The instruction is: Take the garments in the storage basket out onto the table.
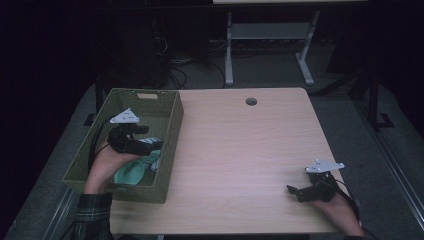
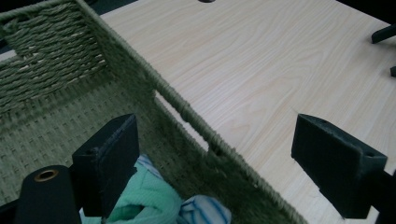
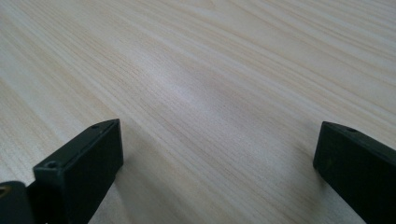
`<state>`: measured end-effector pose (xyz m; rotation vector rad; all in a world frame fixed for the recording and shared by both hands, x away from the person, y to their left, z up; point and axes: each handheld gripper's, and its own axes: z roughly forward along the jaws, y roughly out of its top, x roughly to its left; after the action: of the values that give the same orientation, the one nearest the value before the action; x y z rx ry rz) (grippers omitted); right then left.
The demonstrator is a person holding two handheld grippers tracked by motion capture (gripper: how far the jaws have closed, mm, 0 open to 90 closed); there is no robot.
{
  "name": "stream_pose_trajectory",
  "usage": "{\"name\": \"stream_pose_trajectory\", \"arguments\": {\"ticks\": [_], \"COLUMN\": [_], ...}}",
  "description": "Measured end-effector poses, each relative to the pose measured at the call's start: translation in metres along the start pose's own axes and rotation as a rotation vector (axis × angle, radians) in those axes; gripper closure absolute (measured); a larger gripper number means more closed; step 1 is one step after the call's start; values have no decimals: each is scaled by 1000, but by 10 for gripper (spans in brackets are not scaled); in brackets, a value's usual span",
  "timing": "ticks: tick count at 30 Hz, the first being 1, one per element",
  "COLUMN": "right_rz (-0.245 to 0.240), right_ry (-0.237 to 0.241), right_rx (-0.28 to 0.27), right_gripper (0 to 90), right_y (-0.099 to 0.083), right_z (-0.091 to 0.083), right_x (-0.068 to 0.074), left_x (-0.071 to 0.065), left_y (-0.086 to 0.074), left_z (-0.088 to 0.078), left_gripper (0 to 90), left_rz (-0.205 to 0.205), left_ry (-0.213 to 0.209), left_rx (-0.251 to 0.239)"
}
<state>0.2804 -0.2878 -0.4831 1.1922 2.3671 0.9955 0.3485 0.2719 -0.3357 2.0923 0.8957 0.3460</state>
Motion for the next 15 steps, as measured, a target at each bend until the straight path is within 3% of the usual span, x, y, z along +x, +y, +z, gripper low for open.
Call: {"name": "stream_pose_trajectory", "arguments": {"ticks": [15], "right_rz": [-1], "right_ry": [0], "right_rx": [0], "right_gripper": [12], "right_y": [0], "right_z": [0], "right_x": [0], "left_x": [22], "left_y": [-16], "left_z": [-6], "left_gripper": [144], "left_rz": [-2], "left_ry": [22], "left_rx": [30]}}
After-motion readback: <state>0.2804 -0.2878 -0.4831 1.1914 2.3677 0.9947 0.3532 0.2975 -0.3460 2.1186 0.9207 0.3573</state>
